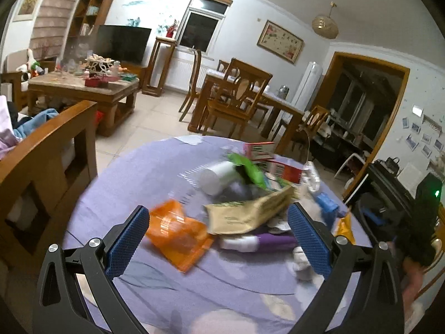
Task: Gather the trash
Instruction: 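Grasp the clear plastic tray with the left tool while the right tool grasps a red carton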
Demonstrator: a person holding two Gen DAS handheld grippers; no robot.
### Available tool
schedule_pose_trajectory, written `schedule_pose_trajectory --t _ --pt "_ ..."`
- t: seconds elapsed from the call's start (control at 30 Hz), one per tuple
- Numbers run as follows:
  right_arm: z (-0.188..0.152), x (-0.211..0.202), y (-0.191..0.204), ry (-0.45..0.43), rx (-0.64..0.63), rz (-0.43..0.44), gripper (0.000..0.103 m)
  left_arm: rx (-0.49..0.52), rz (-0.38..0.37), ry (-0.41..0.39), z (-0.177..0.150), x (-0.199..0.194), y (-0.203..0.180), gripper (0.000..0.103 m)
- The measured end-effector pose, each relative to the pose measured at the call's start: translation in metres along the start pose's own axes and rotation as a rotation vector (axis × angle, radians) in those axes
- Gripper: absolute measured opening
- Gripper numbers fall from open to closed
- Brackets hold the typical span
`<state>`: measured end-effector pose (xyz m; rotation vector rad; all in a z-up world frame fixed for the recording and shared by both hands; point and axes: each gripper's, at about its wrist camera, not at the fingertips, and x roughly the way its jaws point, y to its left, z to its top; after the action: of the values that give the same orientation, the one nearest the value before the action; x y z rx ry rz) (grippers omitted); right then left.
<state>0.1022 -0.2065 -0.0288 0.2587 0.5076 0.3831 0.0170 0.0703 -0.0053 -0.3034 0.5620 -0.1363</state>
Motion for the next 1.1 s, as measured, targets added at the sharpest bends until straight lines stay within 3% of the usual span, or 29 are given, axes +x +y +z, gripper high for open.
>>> schedule_pose_trajectory --t 0.13,0.27,0.3,0.4,0.5,0.6,0.73,0.83,0.9,1.1 --pt "0.042 0.013 0.005 0.11 0.049 0.079 0.099 0.086 0.027 0.105 0.025 0.028 0.013 0.098" --pt "0.088 0.058 0.018 0.265 0.088 0.131 0.099 0.291 0.036 0.174 0.037 0.061 -0.001 0.098" --pt "0.098 0.074 0.024 0.305 0.085 0.116 0.099 0.356 0.029 0.201 0.038 0.073 -0.007 0.098" --pt "0.11 0.127 0.038 0.405 0.088 0.076 0.099 0.416 0.001 0.244 0.04 0.096 -0.008 0.098" --pt "0.113 0.186 0.034 0.558 0.157 0.041 0.099 0.424 -0.04 0.27 0.044 0.111 -0.005 0.094" --pt "0.11 0.232 0.03 0.623 0.163 -0.038 0.098 0.446 -0.067 0.298 0.045 0.121 -0.003 0.086" --pt "0.1 0.266 0.027 0.732 0.235 0.002 0.091 0.494 -0.084 0.341 0.043 0.135 -0.006 0.069" --pt "0.095 0.27 0.037 0.728 0.177 -0.014 0.086 0.472 -0.104 0.381 0.043 0.144 -0.002 0.052" --pt "0.093 0.275 0.039 0.726 0.157 -0.026 0.07 0.439 -0.126 0.386 0.045 0.143 0.003 0.044" --pt "0.092 0.278 0.033 0.708 0.197 0.016 0.046 0.322 -0.12 0.349 0.056 0.14 0.02 0.041"
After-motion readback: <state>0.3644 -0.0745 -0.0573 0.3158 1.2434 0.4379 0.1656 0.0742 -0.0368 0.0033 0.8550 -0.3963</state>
